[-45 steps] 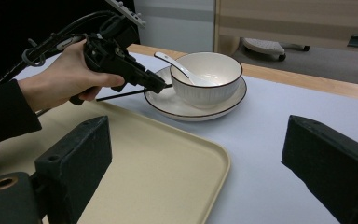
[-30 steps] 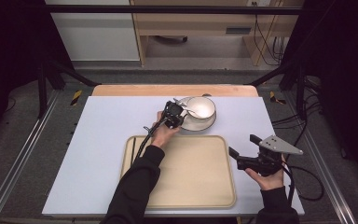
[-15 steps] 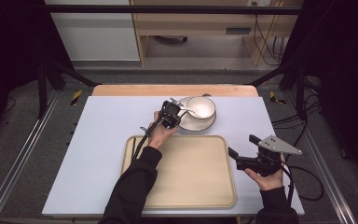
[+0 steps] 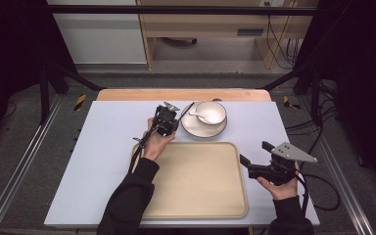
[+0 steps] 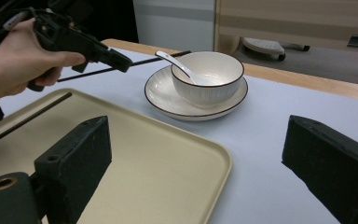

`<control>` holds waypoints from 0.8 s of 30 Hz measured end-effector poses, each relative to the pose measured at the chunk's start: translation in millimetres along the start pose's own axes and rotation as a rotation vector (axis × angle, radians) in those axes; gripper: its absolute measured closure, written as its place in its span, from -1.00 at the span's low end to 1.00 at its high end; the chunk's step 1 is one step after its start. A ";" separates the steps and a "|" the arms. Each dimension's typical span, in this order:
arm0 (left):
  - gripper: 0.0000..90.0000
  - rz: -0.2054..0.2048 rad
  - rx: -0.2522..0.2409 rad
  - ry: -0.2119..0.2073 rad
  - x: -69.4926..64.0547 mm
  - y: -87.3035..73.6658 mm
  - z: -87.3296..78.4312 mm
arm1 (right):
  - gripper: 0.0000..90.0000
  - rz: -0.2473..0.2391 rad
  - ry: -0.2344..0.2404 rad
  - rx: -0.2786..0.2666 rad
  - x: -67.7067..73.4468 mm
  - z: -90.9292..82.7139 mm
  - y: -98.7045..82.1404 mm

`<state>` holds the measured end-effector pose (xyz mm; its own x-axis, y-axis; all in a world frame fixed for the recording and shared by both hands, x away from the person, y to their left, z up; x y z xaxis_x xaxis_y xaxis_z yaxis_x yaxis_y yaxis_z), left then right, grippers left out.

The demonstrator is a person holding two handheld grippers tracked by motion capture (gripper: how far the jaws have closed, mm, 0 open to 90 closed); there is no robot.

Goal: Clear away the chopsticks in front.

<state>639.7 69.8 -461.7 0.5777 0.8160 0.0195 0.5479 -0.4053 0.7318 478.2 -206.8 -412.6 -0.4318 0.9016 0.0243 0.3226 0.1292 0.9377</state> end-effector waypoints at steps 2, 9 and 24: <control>0.90 -0.012 -0.009 0.012 2.7 -4.2 -6.9 | -0.82 0.001 0.000 0.002 0.2 0.4 -0.3; 0.90 -0.061 -0.047 0.049 5.2 -20.9 -29.1 | -0.82 -0.002 0.001 0.009 1.9 2.5 -1.8; 0.90 -0.167 -0.193 0.103 -19.5 -62.2 -84.5 | -0.82 -0.010 0.003 0.003 5.2 0.6 -0.1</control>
<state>543.2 114.0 -450.0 0.4189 0.9066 -0.0504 0.4989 -0.1835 0.8470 476.5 -201.8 -412.8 -0.4374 0.8991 0.0155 0.3204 0.1397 0.9369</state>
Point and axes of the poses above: each handheld gripper's, and its own axes: z roughly forward along the jaws, y roughly out of its top, x roughly to its left, the point moved 7 cm from there along z, roughly forward along the jaws, and after that the axes turned 5 degrees about -y, right-handed, at the moved point
